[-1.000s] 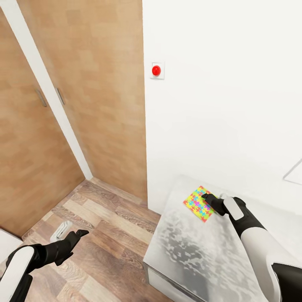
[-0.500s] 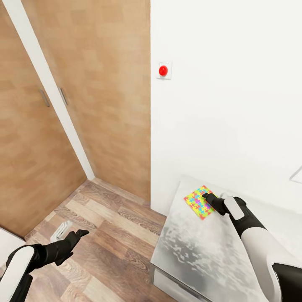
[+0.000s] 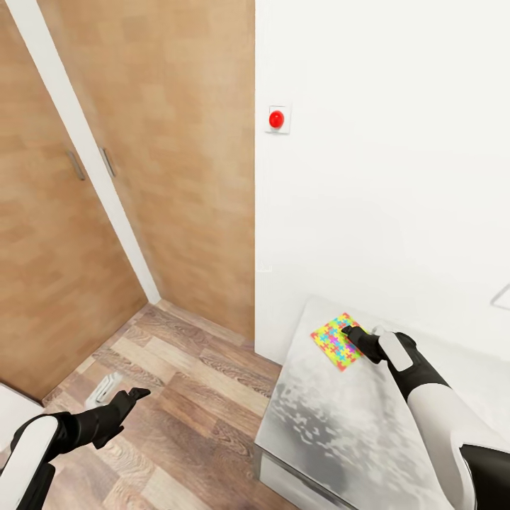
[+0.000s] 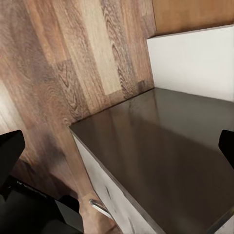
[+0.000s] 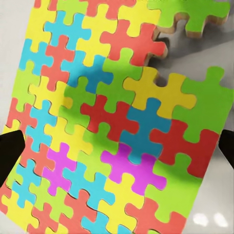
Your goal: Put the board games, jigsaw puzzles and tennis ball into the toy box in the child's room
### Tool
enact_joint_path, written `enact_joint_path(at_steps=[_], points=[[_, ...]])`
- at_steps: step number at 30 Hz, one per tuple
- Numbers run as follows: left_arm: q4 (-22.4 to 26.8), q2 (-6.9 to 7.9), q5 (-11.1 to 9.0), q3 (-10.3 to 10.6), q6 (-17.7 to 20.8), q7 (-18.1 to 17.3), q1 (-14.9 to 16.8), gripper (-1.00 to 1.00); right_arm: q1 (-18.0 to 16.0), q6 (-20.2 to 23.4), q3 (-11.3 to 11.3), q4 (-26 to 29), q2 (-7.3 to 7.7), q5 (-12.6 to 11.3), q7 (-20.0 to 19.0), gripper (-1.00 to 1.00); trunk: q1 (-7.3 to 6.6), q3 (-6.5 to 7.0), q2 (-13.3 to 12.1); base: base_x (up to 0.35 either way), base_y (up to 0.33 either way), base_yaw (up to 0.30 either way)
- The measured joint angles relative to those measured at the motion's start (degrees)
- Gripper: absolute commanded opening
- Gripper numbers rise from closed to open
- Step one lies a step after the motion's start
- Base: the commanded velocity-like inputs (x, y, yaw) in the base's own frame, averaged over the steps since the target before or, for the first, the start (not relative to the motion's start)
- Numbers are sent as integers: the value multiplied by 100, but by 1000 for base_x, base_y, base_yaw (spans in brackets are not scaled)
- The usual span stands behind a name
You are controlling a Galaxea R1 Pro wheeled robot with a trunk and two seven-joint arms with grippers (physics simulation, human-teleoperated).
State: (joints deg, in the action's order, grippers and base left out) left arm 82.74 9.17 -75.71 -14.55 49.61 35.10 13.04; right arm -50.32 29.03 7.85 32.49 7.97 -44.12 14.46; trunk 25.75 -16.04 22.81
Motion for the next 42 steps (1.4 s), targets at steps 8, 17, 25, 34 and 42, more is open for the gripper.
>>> enact_joint_path(at_steps=[8,17,25,34,42], points=[[3,0,0,0,0,-1,-1,100,-2,-2,0,-2,-2,1,8,100,0,0,0,0,0,249],[0,-2,1,2,0,1,0,100,-1,-4,0,0,3,-1,1,100,0,1,0,0,0,152],[0,-2,0,1,0,-1,-1,100,-2,-5,0,-1,2,-1,5,100,0,16,0,0,0,208],[-1,-3,2,7,-1,1,1,100,-1,-4,0,1,72,-9,0,100,0,20,0,0,0,27],[1,-3,2,9,-4,1,1,100,0,-12,0,1,82,-10,0,100,0,20,0,0,0,28]])
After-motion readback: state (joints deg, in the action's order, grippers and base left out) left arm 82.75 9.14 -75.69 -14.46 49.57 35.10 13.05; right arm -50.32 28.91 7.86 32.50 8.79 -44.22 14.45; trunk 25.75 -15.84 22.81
